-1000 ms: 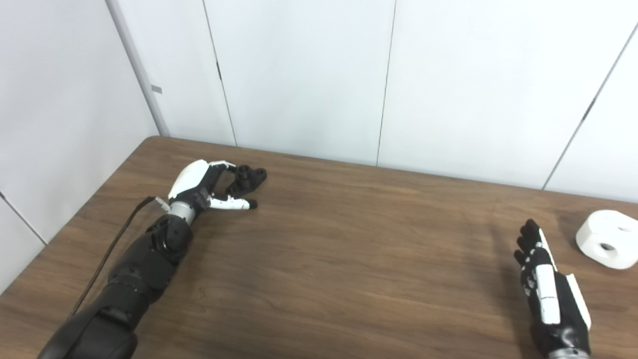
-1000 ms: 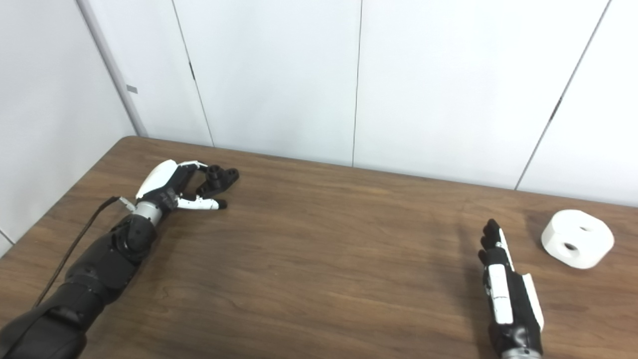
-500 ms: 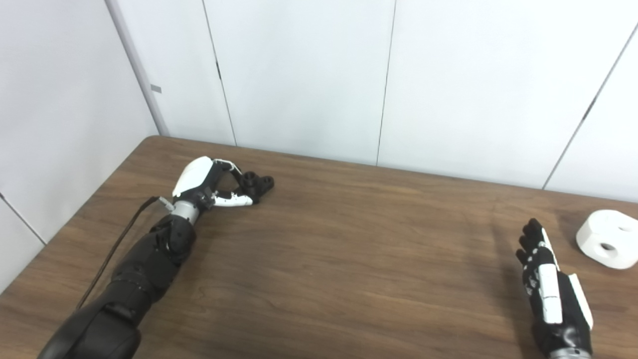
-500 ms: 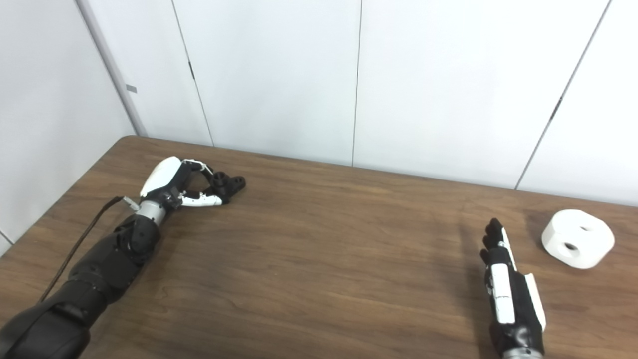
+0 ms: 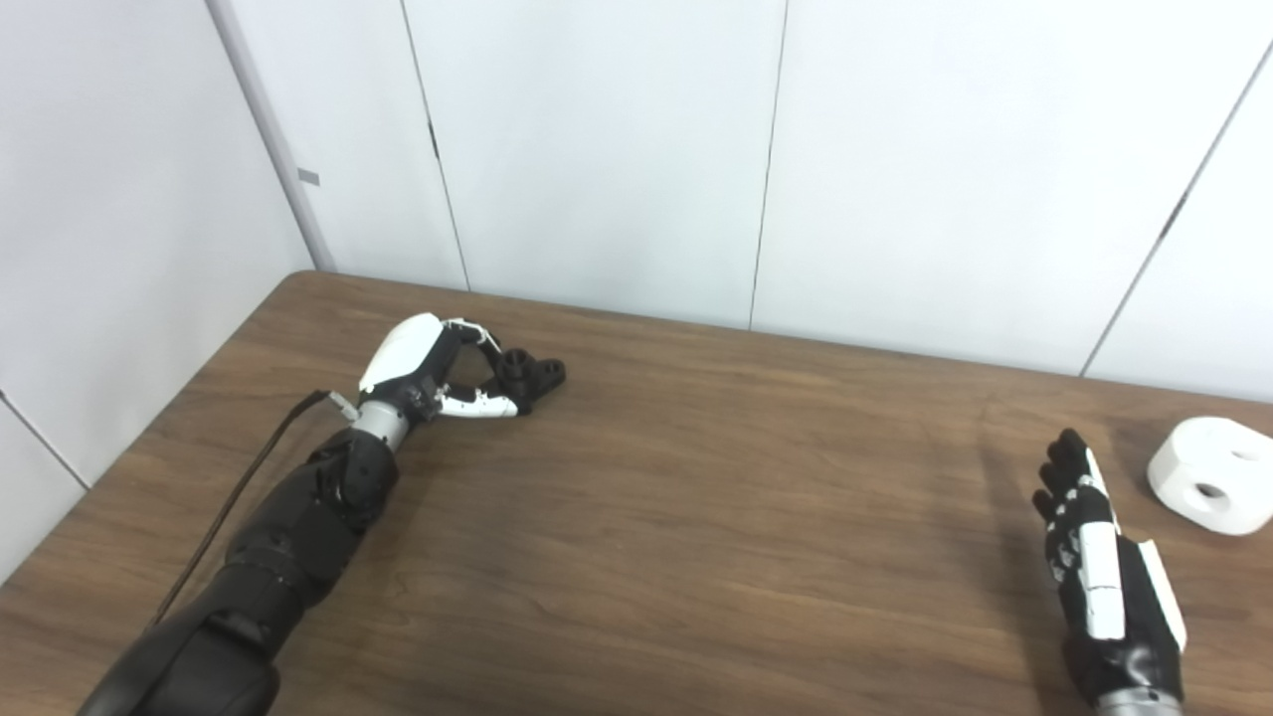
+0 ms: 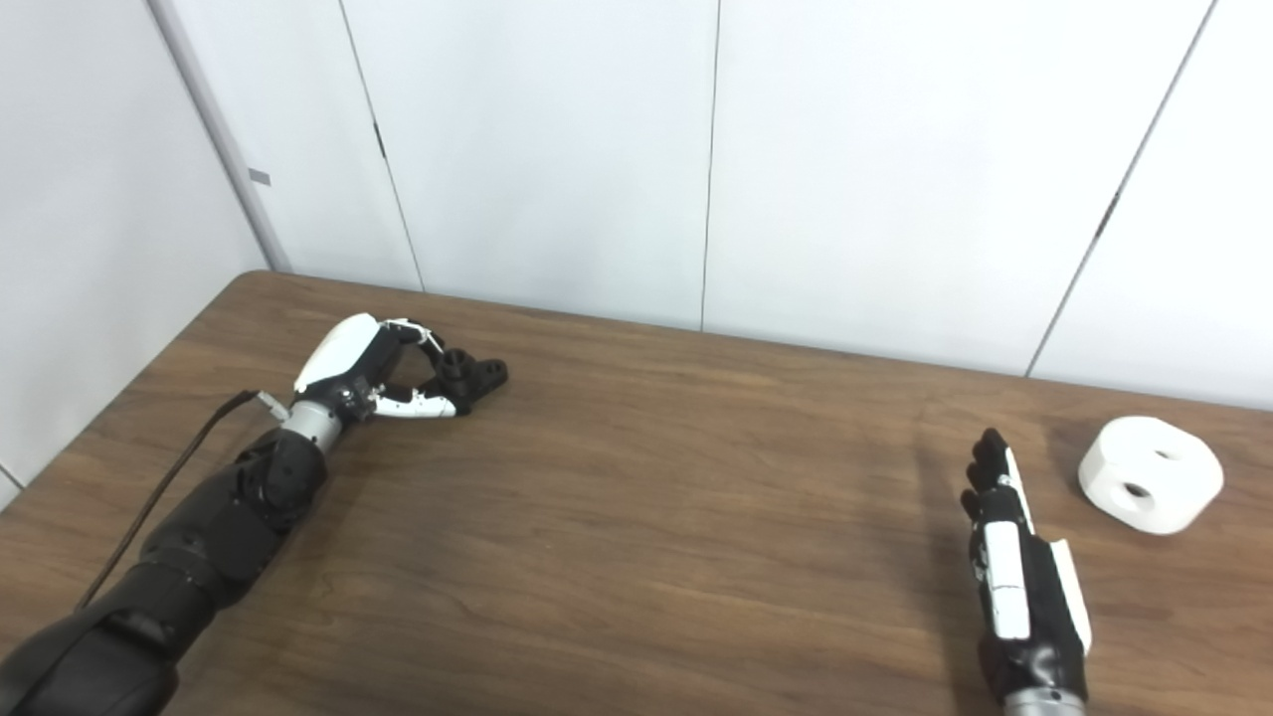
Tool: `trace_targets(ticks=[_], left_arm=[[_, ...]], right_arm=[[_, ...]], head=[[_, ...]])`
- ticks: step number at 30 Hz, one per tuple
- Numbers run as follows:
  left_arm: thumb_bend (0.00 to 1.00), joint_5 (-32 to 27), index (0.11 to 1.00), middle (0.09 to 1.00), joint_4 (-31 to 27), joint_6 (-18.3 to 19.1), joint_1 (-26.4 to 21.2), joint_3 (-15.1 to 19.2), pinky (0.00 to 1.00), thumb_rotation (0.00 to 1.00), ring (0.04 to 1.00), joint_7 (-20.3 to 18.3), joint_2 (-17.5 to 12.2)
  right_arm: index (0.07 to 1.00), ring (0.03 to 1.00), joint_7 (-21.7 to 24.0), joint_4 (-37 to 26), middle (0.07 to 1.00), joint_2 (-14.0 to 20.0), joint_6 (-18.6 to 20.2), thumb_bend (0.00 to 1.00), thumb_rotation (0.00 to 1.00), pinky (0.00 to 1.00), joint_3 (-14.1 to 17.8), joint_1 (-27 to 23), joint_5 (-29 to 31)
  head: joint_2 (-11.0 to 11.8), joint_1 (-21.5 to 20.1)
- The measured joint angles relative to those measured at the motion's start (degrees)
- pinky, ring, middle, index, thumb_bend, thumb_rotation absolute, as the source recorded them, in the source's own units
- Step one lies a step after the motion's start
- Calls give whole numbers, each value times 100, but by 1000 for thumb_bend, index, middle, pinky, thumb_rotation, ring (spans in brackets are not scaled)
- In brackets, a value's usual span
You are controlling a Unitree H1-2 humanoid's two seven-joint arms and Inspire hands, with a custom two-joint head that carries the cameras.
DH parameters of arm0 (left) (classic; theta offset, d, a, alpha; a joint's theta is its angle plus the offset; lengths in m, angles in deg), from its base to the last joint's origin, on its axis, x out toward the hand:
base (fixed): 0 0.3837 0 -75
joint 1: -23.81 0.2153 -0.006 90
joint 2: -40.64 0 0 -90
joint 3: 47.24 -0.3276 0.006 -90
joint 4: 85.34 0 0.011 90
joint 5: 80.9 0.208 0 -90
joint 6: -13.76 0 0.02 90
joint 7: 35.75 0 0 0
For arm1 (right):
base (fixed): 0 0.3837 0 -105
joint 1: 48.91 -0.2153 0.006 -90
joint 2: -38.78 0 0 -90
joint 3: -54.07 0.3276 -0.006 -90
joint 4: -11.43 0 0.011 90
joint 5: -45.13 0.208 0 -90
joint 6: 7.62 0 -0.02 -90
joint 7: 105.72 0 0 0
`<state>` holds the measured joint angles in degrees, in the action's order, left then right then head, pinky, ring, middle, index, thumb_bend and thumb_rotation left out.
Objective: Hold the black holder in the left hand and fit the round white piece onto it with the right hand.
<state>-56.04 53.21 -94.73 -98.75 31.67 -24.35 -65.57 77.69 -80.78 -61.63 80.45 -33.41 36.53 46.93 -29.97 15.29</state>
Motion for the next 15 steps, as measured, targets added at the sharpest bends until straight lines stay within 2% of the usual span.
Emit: trace_targets(ticks=[8, 15], left_arm=[[522, 28, 485, 769, -698, 51, 213, -97, 985, 49, 915, -395, 62], [522, 28, 483, 760, -1498, 91, 565, -157, 972, 50, 909, -769, 169]], right_arm=[[1000, 1000, -15, -20, 1000, 9, -1, 557, 1000, 1000, 4, -7, 0], [1000, 1000, -16, -407, 1000, 6, 34, 564, 1000, 1000, 18, -14, 78]], head=[[-44, -123], [-105, -430]])
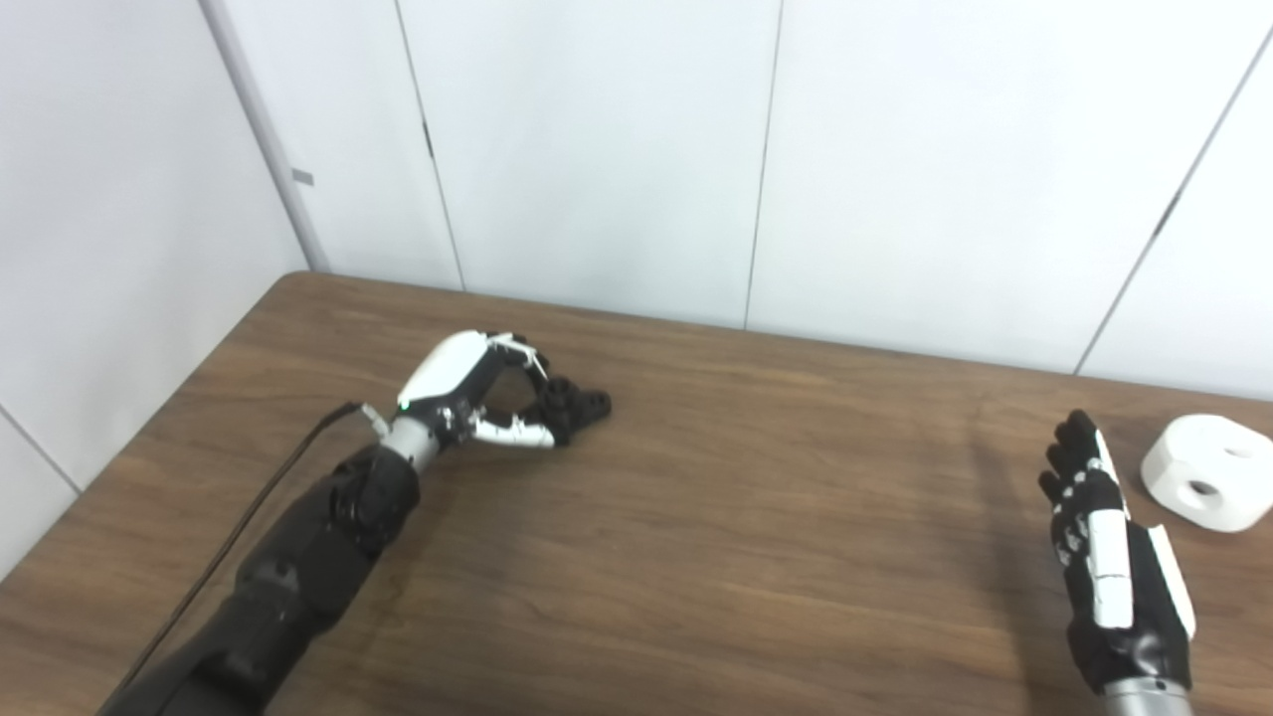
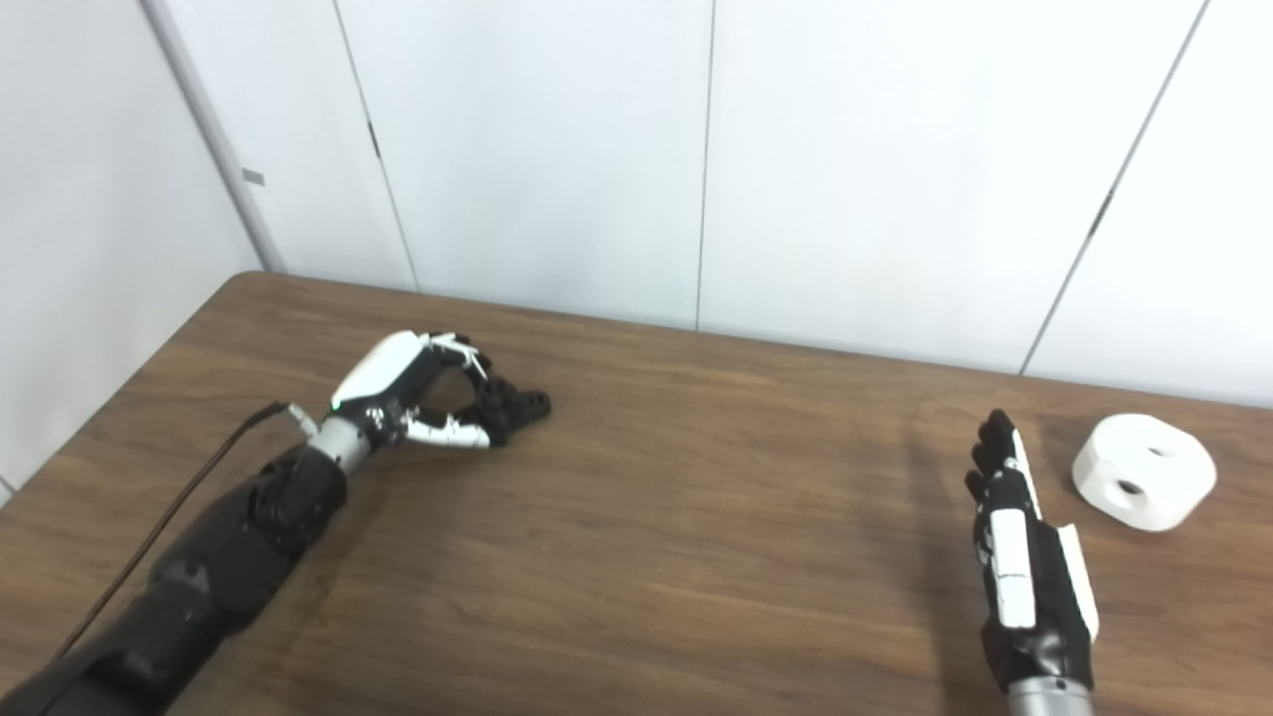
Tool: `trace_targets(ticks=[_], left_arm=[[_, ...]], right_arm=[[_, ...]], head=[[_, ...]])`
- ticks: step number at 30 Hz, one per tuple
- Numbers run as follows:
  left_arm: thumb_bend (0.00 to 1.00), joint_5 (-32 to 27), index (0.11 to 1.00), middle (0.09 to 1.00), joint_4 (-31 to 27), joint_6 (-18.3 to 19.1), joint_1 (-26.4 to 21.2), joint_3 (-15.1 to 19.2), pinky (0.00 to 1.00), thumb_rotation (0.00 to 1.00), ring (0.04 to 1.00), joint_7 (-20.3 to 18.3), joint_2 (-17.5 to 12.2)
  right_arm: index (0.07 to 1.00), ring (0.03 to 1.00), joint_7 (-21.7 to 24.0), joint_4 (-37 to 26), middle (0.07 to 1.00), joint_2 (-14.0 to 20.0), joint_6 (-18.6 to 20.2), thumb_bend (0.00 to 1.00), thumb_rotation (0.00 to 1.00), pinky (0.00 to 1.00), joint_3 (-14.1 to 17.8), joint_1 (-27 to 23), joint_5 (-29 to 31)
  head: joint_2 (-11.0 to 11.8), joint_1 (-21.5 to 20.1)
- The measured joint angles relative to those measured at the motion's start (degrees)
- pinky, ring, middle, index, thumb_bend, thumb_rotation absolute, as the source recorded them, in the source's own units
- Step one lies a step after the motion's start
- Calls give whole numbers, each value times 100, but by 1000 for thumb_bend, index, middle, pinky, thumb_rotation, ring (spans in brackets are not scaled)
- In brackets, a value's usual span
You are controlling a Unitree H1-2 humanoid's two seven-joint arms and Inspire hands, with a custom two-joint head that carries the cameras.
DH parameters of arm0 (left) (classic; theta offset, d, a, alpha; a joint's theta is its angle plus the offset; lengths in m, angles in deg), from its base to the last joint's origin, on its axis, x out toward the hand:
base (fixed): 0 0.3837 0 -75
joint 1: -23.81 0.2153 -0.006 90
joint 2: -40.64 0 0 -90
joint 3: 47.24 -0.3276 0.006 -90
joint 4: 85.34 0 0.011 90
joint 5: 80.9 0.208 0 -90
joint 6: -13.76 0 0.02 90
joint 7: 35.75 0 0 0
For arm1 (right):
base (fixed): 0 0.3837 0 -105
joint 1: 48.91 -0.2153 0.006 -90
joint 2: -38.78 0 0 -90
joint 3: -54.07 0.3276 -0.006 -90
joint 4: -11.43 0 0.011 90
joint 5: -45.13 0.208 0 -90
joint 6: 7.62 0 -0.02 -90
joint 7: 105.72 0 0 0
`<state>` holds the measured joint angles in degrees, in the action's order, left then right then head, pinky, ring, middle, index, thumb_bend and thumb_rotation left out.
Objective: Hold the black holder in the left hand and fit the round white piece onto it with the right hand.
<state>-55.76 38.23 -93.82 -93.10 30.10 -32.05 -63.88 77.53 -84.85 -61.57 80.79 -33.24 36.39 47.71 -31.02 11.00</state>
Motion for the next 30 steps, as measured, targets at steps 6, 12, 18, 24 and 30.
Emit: trace_targets(ticks=[6, 12, 18, 24, 30], left_arm=[[523, -20, 483, 742, -751, 56, 345, -102, 981, 51, 908, -296, 146], [522, -104, 483, 741, -1151, -80, 606, -211, 997, 50, 913, -475, 327], [521, -122, 483, 741, -1441, -152, 825, -330, 1000, 49, 909, -496, 460], [521, -66, 482, 745, -1615, -343, 1003, -393, 989, 48, 911, -489, 658], [521, 94, 481, 744, -1624, -450, 1003, -402, 1000, 49, 921, -473, 764]], right_arm=[[994, 994, -55, -515, 997, -13, 237, 593, 1000, 997, -16, 7, -24], [976, 986, -150, -887, 989, -150, 460, 629, 998, 1000, -123, 7, -202], [963, 976, -244, -1143, 982, -345, 589, 636, 999, 1000, -241, 21, -412], [969, 985, -308, -1335, 994, -382, 591, 651, 984, 990, -246, 58, -428], [959, 972, -375, -1531, 985, -466, 656, 667, 971, 960, -263, 119, -474]], head=[[-44, -309], [-149, -817], [-194, -1047], [-194, -1301], [-194, -1442]])
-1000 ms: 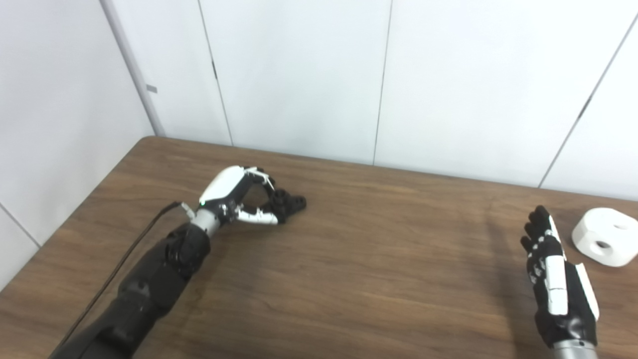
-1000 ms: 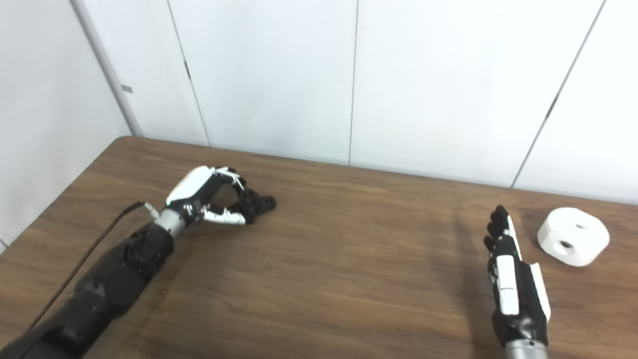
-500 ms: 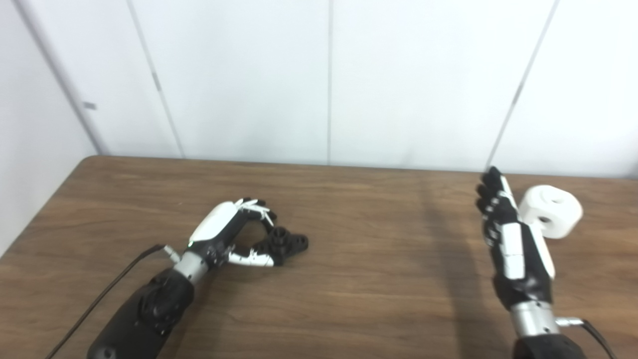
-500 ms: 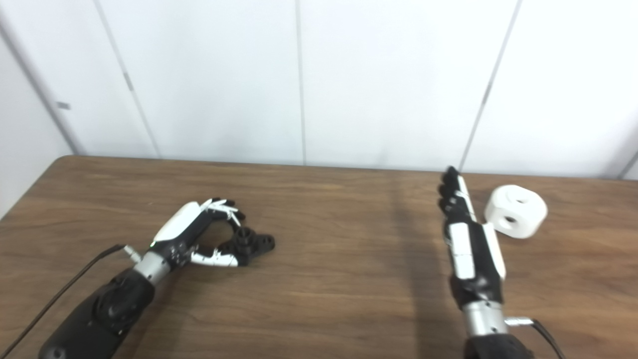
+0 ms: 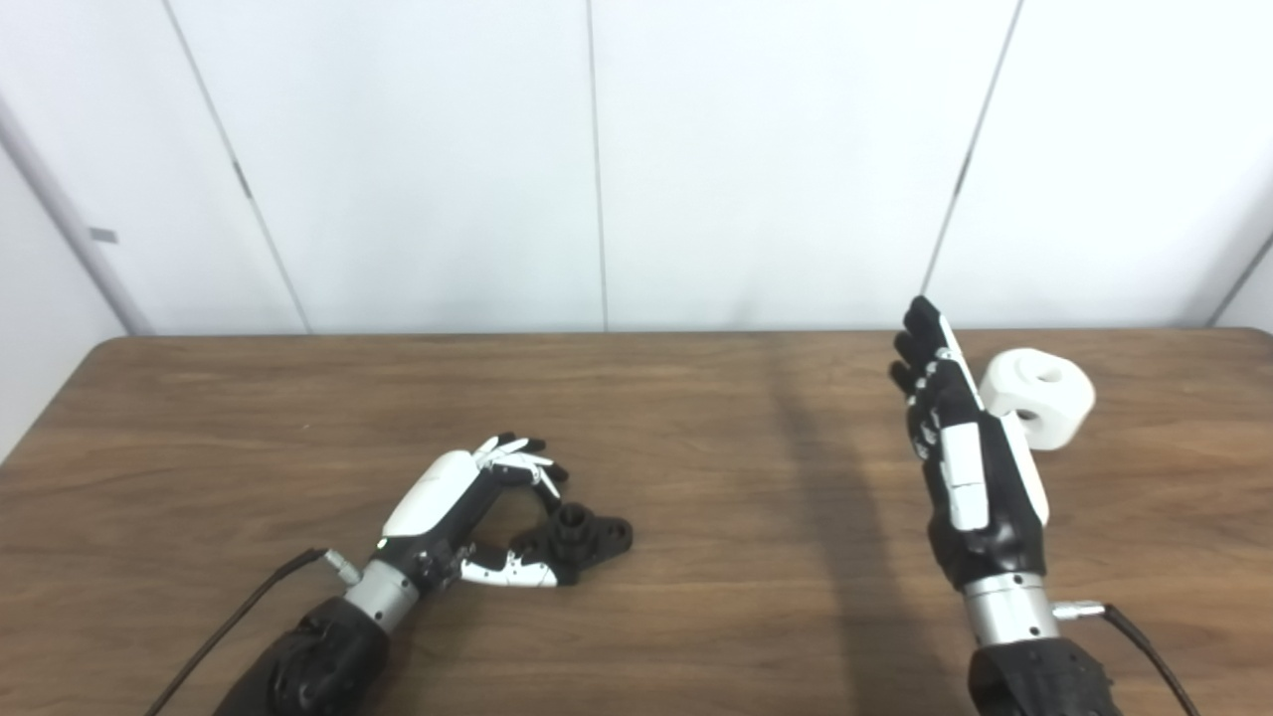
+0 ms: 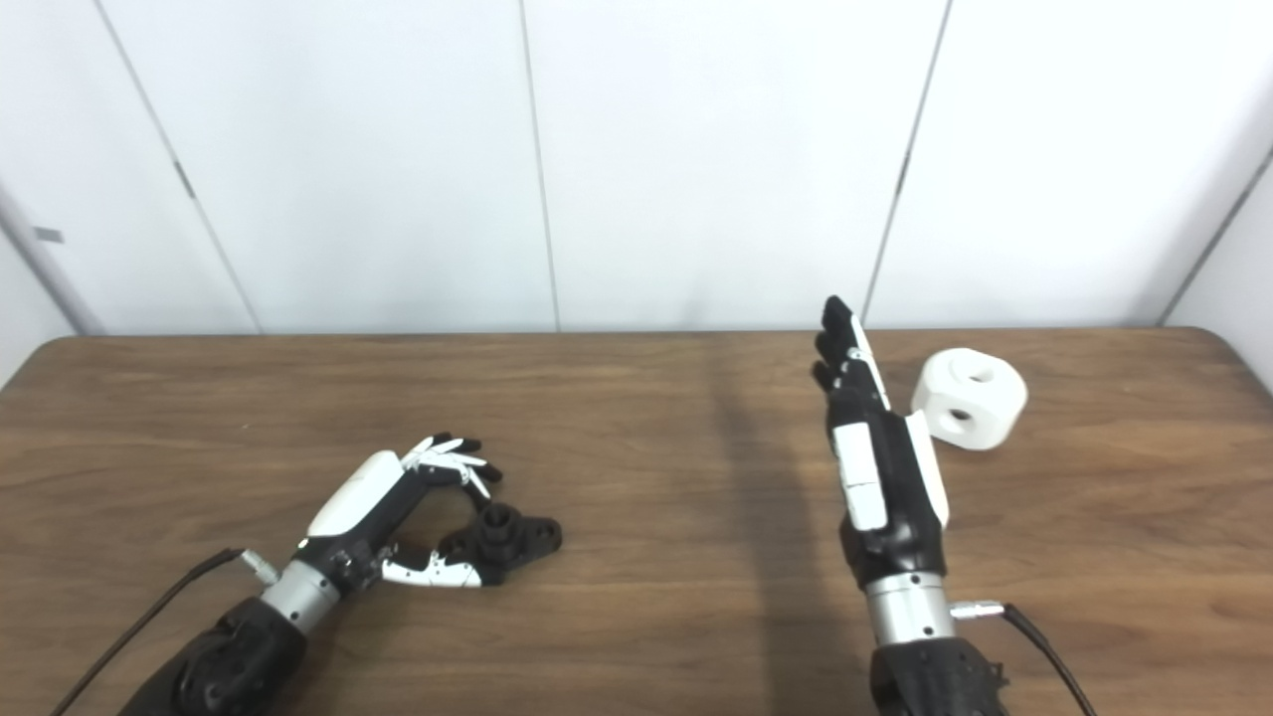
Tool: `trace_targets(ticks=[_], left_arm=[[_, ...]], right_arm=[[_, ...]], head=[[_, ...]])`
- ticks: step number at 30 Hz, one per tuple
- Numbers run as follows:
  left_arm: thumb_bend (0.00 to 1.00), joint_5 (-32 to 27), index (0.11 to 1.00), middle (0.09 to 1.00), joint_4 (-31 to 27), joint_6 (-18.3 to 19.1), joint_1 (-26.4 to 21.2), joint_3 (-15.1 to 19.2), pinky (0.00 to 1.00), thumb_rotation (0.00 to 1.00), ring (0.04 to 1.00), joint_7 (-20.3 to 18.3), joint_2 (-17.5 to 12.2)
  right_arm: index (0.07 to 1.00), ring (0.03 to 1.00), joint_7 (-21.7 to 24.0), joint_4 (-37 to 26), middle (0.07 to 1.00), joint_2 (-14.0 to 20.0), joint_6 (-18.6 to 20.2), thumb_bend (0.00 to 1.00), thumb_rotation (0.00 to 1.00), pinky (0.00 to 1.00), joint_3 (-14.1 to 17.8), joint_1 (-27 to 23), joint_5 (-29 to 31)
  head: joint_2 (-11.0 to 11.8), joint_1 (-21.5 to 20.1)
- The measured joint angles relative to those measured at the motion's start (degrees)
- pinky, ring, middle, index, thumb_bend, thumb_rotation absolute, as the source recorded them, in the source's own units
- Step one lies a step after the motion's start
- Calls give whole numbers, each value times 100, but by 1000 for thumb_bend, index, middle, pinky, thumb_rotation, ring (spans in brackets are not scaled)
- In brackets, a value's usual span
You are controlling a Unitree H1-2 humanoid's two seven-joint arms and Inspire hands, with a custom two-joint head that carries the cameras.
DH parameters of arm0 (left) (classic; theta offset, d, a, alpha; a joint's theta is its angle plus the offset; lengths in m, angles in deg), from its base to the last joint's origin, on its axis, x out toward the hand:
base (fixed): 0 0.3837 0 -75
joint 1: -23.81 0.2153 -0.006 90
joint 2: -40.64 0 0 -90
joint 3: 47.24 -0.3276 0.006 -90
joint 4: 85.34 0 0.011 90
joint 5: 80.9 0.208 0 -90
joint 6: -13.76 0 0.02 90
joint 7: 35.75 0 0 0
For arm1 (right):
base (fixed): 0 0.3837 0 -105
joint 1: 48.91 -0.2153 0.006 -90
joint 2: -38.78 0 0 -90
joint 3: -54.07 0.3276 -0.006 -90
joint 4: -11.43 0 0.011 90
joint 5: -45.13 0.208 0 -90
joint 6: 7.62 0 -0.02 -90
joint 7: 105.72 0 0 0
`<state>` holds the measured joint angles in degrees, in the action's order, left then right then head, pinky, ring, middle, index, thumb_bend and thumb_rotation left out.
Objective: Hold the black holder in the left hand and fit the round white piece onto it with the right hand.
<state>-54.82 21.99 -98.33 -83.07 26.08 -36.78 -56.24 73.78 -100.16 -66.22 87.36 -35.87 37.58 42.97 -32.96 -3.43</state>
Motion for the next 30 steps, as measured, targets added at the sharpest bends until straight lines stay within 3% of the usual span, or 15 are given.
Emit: trace_targets(ticks=[10, 15, 17, 21, 24, 26, 27, 30], left_arm=[[521, 40, 481, 735, -4, -65, 12, 71, 1000, 48, 930, -52, 60], [521, 39, 481, 732, 0, -83, 14, 125, 1000, 47, 927, -107, 73], [521, 37, 481, 733, 0, -83, 14, 146, 1000, 46, 927, -118, 74], [521, 11, 482, 733, 20, -111, 13, 178, 1000, 45, 923, -153, 76], [521, 9, 482, 734, 30, -110, 13, 195, 1000, 44, 924, -167, 77], [521, -6, 482, 735, 47, -111, 12, 207, 1000, 44, 925, -181, 80], [521, -33, 482, 733, 64, -115, 10, 217, 1000, 44, 924, -195, 81], [520, -112, 482, 735, 135, -151, 0, 234, 1000, 44, 923, -211, 85]], right_arm=[[957, 973, -1, -11, 987, -4, 10, 645, 959, 935, 17, 59, -47], [967, 985, -1, -76, 996, 7, 10, 659, 964, 968, 30, 75, -58], [966, 990, -3, -148, 999, 25, 22, 622, 953, 975, 36, 77, -129], [952, 991, -22, -710, 987, 97, 271, 574, 848, 965, 122, 76, -379], [942, 988, -40, -1308, 983, 252, 811, 559, 760, 954, 356, -32, -633], [925, 975, -39, -1565, 977, 503, 1014, 516, 658, 912, 604, -181, -719], [902, 939, -53, -1610, 954, 638, 1052, 526, 614, 826, 731, -265, -792], [873, 907, -121, -1599, 924, 1100, 1096, 564, 535, 771, 1111, -417, -1078]], head=[[0, -70], [35, -325], [35, -325], [0, -484], [-61, -712], [-61, -826], [-44, -913], [9, -941]])
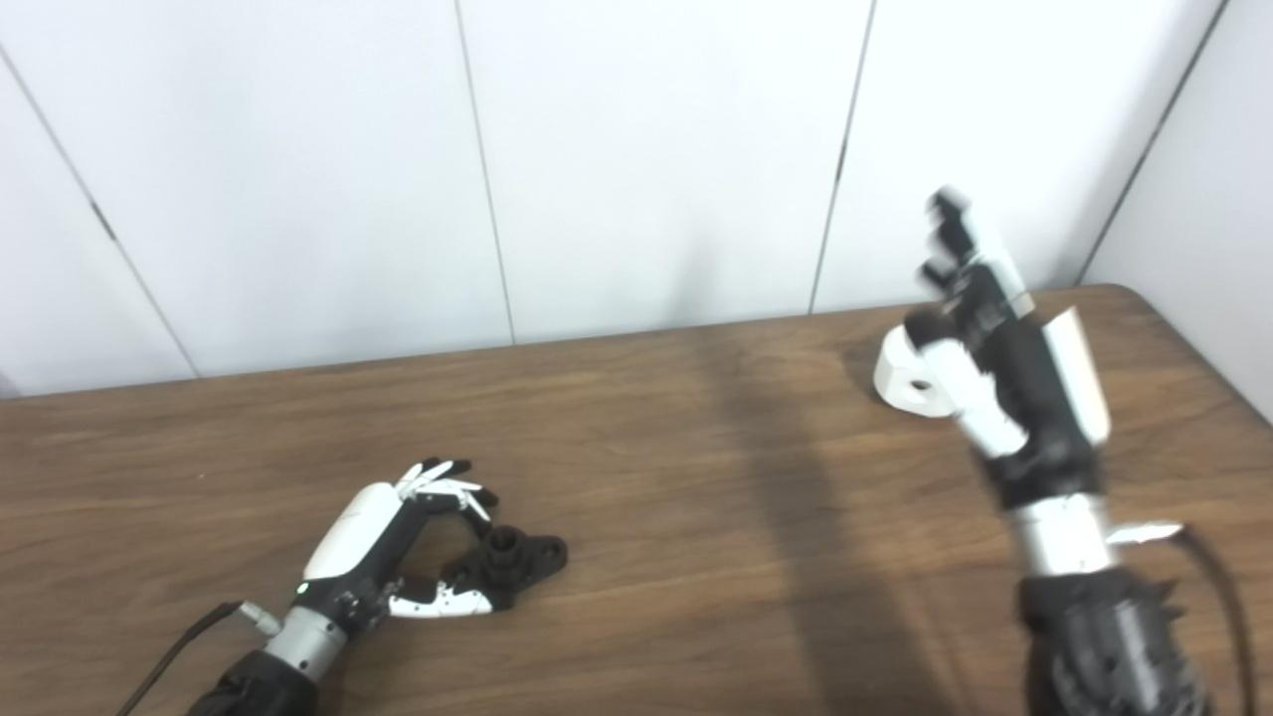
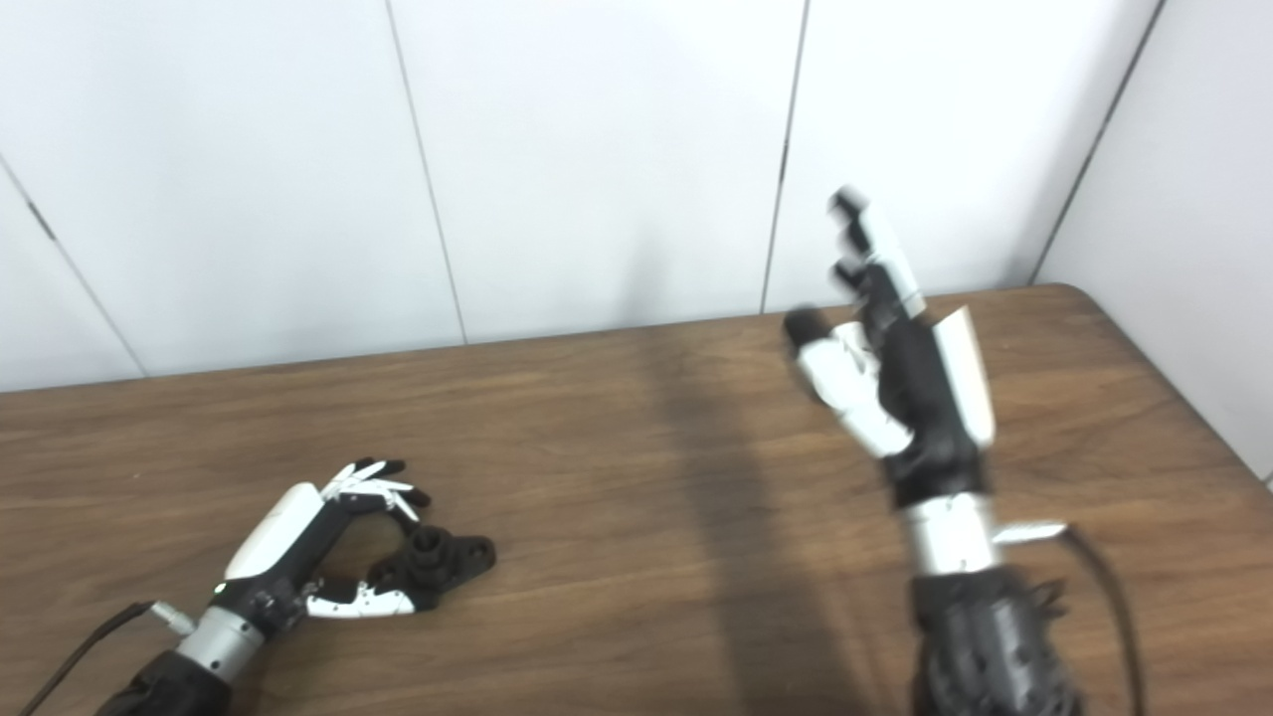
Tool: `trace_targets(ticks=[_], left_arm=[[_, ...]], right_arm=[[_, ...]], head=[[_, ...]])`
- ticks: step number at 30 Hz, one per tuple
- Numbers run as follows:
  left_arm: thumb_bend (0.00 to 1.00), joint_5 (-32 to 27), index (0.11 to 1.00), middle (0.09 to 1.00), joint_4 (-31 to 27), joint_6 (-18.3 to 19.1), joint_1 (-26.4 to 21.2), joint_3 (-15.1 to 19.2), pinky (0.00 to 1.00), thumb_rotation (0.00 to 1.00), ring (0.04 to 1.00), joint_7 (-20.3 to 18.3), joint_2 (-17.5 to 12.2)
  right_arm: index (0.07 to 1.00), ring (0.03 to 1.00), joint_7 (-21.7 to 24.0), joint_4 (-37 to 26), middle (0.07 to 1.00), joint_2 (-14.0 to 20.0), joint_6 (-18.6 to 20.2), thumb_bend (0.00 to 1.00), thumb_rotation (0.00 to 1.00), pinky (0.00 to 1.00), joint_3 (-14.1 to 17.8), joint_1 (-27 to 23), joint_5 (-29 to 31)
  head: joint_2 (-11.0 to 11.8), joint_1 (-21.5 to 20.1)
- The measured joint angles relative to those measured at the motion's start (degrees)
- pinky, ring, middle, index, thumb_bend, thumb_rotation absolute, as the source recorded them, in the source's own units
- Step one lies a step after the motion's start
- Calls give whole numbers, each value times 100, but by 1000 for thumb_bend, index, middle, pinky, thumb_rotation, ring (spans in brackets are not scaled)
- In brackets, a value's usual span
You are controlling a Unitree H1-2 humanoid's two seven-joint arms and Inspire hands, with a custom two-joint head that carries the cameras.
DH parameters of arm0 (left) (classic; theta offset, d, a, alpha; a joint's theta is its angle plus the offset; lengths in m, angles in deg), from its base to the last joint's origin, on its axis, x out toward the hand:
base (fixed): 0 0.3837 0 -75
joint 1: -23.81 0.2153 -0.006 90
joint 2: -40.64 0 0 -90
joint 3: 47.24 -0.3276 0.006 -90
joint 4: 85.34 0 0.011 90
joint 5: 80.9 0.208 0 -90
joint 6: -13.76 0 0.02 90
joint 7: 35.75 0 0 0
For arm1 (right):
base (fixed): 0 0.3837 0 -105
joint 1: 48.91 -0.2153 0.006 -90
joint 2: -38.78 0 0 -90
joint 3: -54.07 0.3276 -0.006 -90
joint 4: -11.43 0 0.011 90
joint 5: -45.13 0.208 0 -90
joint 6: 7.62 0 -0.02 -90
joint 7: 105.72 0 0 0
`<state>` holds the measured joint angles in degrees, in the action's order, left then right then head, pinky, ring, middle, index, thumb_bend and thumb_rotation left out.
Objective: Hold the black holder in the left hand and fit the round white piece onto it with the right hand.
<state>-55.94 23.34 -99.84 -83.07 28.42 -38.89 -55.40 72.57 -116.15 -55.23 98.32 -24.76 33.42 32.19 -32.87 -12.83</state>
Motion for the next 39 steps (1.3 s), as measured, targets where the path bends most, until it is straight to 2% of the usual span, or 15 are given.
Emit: trace_targets(ticks=[2, 6, 12, 14, 15, 17, 21, 22, 26, 31, 32, 34, 36, 39], left_arm=[[520, -17, 482, 740, 17, -16, 2, 16, 1000, 44, 925, -6, 1], [521, -29, 482, 741, 45, -21, 0, 33, 1000, 45, 923, -14, 6], [520, -37, 482, 741, 67, -27, -15, 38, 1000, 44, 924, -24, 13], [520, -45, 482, 743, 69, -26, -18, 42, 1000, 44, 927, -32, 16], [520, -49, 482, 743, 70, -25, -20, 42, 1000, 43, 927, -36, 17], [520, -51, 482, 742, 77, -25, -30, 42, 1000, 43, 924, -41, 21], [520, -52, 482, 737, 103, -23, -58, 55, 1000, 42, 920, -42, 26], [520, -52, 482, 737, 104, -23, -58, 61, 1000, 42, 922, -42, 26], [519, -108, 482, 736, 118, -29, -58, 93, 1000, 42, 917, -75, 24], [519, -254, 482, 741, 124, -36, -46, 149, 1000, 40, 922, -189, 14], [519, -266, 482, 740, 117, -27, -47, 155, 1000, 40, 922, -212, 14], [518, -282, 482, 739, 101, -19, -46, 159, 1000, 40, 922, -241, 14], [519, -289, 482, 738, 101, -20, -45, 163, 1000, 40, 926, -252, 14], [518, -303, 482, 738, 106, -24, -42, 172, 1000, 40, 921, -260, 14]], right_arm=[[853, 906, -57, 46, 917, 239, -16, 594, 441, 780, 257, -30, -75], [847, 903, -107, 220, 915, 596, 3, 645, 439, 781, 588, -63, -177], [831, 926, -76, 410, 913, 981, 176, 619, 385, 831, 940, -202, -99], [826, 913, -79, 535, 908, 1024, 177, 615, 348, 806, 965, -224, -121], [824, 903, -82, 621, 902, 1034, 174, 619, 337, 793, 963, -226, -169], [825, 910, -92, 896, 901, 1089, 125, 633, 319, 831, 954, -224, -300], [829, 934, -111, 1723, 897, 1433, -210, 662, 312, 919, 943, -217, -454], [832, 950, -106, 1882, 910, 1544, -253, 680, 328, 943, 937, -210, -457], [830, 943, 52, 2558, 914, 1972, -469, 788, 411, 914, 770, -214, -440], [829, 931, 447, 2933, 916, 2282, -390, 832, 467, 875, 461, -293, -421], [826, 937, 502, 2999, 919, 2329, -379, 848, 474, 890, 406, -329, -426], [832, 959, 623, 3120, 934, 2435, -288, 871, 490, 924, 286, -415, -456], [830, 967, 713, 3234, 940, 2527, -159, 888, 483, 932, 155, -508, -508], [818, 954, 812, 3395, 929, 2628, -21, 899, 465, 895, -46, -635, -670]], head=[[18, -52], [62, -158], [97, -272], [97, -325], [114, -395], [106, -465], [70, -686], [79, -781], [158, -896], [158, -976], [80, -1010], [88, -1072], [79, -1125], [97, -1143]])
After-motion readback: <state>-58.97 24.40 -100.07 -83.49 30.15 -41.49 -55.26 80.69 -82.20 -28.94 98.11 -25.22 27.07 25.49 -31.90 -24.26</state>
